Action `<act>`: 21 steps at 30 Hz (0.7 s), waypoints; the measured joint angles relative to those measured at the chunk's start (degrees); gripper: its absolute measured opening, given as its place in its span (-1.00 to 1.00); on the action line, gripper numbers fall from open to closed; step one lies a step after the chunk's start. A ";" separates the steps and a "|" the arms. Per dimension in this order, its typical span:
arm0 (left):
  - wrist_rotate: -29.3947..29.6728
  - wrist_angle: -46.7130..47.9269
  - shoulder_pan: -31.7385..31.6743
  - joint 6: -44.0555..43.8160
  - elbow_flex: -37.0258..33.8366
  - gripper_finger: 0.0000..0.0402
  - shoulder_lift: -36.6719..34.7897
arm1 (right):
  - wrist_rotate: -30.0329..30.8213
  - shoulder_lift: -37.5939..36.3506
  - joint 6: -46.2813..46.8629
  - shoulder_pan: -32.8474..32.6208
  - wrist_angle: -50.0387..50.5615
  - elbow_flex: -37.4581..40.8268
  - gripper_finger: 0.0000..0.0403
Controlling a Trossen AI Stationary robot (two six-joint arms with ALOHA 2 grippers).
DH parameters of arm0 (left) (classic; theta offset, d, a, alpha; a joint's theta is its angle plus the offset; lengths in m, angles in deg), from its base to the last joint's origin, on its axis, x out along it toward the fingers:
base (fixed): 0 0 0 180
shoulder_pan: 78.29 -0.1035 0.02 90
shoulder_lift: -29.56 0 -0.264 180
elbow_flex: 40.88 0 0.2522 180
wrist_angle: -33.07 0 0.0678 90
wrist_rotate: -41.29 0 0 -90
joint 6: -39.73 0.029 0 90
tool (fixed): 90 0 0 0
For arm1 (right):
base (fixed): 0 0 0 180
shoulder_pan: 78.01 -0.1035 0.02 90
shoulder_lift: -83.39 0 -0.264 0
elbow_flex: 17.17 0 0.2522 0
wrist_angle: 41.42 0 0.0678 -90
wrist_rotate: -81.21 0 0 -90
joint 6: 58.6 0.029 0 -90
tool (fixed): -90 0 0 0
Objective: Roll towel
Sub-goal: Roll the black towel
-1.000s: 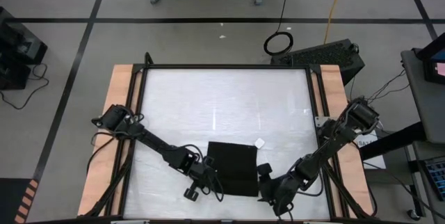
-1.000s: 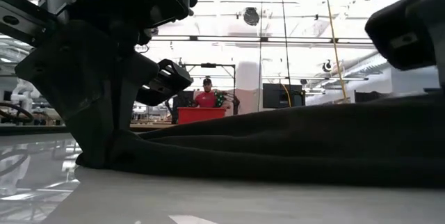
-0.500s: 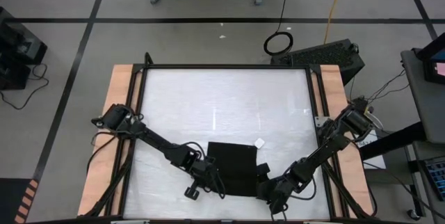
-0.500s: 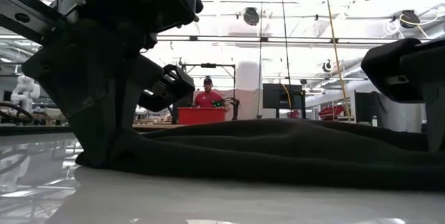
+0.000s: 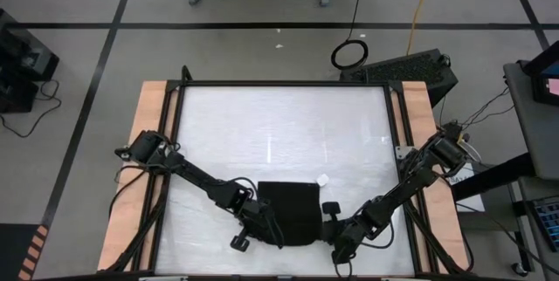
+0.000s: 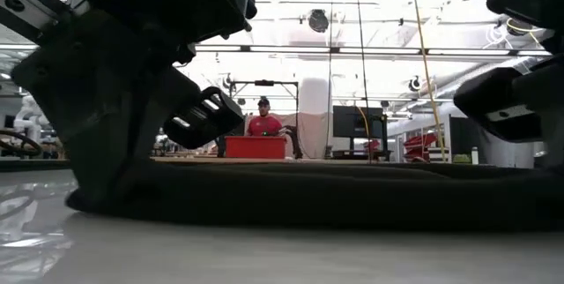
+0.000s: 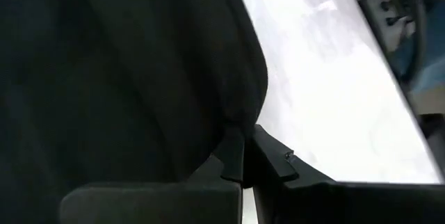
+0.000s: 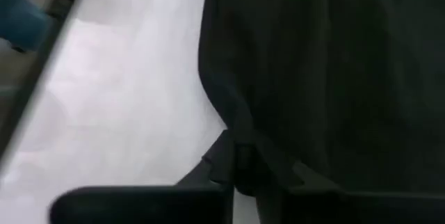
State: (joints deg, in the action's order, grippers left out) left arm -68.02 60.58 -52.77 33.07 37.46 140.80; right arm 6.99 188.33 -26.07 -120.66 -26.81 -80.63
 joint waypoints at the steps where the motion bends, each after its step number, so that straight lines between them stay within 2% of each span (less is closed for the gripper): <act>1: -0.83 -0.04 0.00 -0.57 0.00 -0.97 0.00 | -1.29 0.02 1.03 0.00 -0.82 -0.02 -0.94; 11: -7.78 -0.41 -0.64 -10.55 0.04 -0.97 0.00 | -12.42 -0.46 14.07 0.11 -12.34 0.26 -0.97; 21: -19.59 -7.85 -2.86 -27.72 0.01 -0.97 -0.05 | -16.09 -0.59 26.26 -0.55 -17.28 0.29 -0.97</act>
State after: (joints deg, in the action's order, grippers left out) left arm -87.61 52.73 -55.63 5.35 37.46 140.75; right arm -9.10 187.74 0.19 -121.21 -44.09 -80.34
